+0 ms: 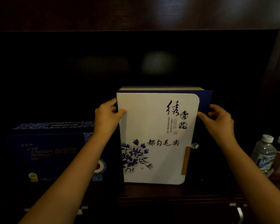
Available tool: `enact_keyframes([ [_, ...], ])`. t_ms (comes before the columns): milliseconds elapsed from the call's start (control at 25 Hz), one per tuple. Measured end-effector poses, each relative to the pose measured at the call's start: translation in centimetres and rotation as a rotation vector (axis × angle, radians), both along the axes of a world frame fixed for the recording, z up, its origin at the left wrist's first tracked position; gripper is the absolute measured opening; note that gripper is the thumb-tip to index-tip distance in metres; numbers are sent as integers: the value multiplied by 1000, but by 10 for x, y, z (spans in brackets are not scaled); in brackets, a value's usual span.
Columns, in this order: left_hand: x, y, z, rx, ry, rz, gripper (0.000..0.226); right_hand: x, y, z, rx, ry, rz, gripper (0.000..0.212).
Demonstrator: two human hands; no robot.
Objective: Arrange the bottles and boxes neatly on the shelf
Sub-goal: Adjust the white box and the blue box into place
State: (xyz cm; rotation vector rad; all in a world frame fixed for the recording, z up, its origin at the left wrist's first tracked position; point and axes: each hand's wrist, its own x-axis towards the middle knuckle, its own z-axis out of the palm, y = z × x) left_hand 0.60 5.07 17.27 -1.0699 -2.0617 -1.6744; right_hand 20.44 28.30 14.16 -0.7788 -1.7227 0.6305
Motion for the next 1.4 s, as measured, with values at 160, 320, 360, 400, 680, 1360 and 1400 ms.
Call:
enact_keyframes([
  [160, 1, 1, -1, 6, -2, 23, 47, -3, 2, -3, 13, 6, 13, 49],
  [320, 4, 2, -4, 41, 16, 34, 47, -4, 6, -5, 15, -22, -8, 49],
  [360, 5, 2, -5, 46, 20, 35, 46, -4, 6, -5, 11, -27, -8, 50],
  [400, 5, 1, -6, 52, 23, 34, 46, -4, 6, -5, 11, -32, -12, 50],
  [680, -9, -29, -2, 63, -31, 33, 51, -1, -1, -13, -71, -28, -27, 49],
  [1360, -171, -223, -75, -387, 30, 545, 61, -145, -248, -49, -153, -79, 554, 55],
  [1400, -174, -225, -78, -452, 61, 527, 60, -158, -246, -52, -71, -162, 519, 57],
])
